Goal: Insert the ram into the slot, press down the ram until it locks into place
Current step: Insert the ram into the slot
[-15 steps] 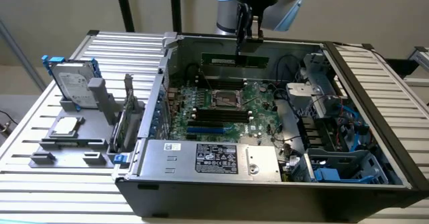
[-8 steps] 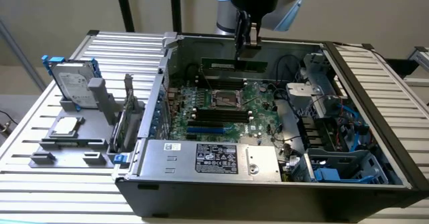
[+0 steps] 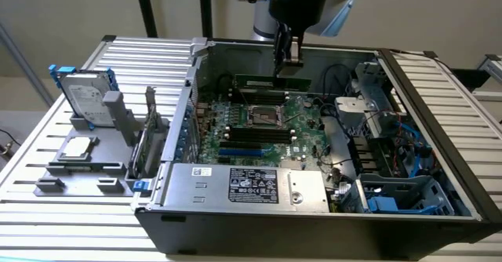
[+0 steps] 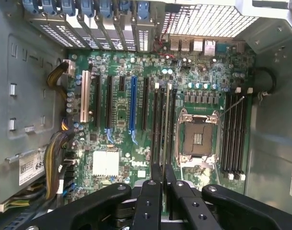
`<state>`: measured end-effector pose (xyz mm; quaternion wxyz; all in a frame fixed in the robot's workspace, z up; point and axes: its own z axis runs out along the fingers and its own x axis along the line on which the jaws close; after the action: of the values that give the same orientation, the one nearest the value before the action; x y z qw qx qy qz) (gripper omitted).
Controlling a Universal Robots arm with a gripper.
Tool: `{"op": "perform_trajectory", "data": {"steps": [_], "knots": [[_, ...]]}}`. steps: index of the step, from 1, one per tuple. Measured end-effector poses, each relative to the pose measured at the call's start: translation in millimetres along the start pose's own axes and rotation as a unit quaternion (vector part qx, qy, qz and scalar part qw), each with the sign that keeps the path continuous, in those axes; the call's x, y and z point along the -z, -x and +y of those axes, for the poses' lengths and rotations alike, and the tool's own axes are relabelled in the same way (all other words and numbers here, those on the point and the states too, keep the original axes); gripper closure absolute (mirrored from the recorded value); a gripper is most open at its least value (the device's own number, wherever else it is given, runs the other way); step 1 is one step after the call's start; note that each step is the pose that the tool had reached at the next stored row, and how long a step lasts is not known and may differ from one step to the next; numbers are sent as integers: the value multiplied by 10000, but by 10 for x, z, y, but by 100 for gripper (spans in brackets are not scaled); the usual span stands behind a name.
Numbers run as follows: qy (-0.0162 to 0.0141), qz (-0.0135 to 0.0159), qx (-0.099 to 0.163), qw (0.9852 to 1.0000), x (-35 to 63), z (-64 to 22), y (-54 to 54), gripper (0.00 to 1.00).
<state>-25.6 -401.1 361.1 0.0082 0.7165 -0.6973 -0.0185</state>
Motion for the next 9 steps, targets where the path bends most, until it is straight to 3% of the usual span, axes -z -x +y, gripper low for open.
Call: {"op": "perform_trajectory", "data": {"steps": [9], "knots": [[0, 0, 1, 10000, -165, -6, -2, 86]]}}
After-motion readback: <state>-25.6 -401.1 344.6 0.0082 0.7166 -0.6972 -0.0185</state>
